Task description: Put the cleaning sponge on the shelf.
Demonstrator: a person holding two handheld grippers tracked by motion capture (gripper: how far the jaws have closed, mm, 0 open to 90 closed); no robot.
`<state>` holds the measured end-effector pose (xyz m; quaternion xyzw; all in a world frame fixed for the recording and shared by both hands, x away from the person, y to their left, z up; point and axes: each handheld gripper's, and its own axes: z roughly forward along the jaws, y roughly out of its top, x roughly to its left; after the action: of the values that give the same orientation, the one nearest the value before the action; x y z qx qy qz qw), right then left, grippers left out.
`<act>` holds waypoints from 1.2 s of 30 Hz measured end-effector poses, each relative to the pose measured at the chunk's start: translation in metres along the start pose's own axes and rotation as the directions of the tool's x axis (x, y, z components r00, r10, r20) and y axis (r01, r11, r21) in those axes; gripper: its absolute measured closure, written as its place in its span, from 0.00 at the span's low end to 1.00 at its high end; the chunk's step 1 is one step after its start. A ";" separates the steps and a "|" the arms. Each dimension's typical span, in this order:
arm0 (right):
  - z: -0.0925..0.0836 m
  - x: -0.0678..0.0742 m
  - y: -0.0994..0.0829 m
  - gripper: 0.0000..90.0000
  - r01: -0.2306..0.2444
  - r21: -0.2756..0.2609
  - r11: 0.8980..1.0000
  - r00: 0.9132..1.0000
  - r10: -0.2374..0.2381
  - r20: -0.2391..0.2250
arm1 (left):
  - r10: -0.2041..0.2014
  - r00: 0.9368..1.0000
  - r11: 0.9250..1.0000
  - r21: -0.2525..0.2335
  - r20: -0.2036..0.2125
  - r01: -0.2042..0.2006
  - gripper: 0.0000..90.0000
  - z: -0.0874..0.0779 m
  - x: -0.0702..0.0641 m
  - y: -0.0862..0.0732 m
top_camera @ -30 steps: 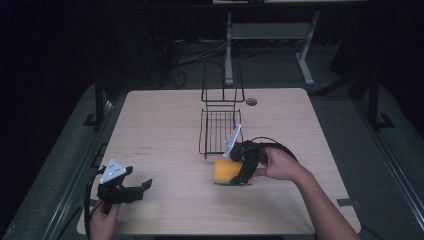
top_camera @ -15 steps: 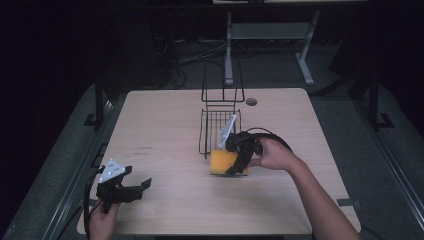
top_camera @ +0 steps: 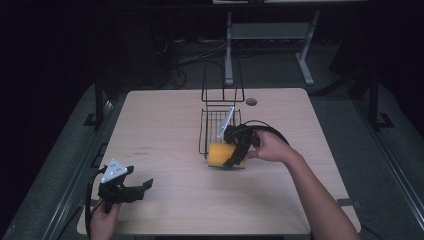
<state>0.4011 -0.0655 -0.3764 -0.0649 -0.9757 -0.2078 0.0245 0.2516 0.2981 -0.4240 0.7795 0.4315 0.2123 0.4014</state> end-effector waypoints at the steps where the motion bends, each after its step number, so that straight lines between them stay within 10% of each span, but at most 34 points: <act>1: 0.001 -0.001 0.000 0.25 0.000 0.002 1.000 1.000 0.000 -0.001 | -0.002 1.000 1.000 -0.003 0.000 0.002 0.16 0.000 0.000 0.000; 36: 0.002 -0.026 0.015 0.25 -0.013 0.002 1.000 1.000 0.013 -0.008 | 0.003 1.000 1.000 0.004 0.003 -0.003 0.16 -0.001 0.001 0.000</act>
<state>0.4287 -0.0543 -0.3741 -0.0705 -0.9753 -0.2070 0.0300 0.2517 0.2994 -0.4237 0.7812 0.4302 0.2108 0.4002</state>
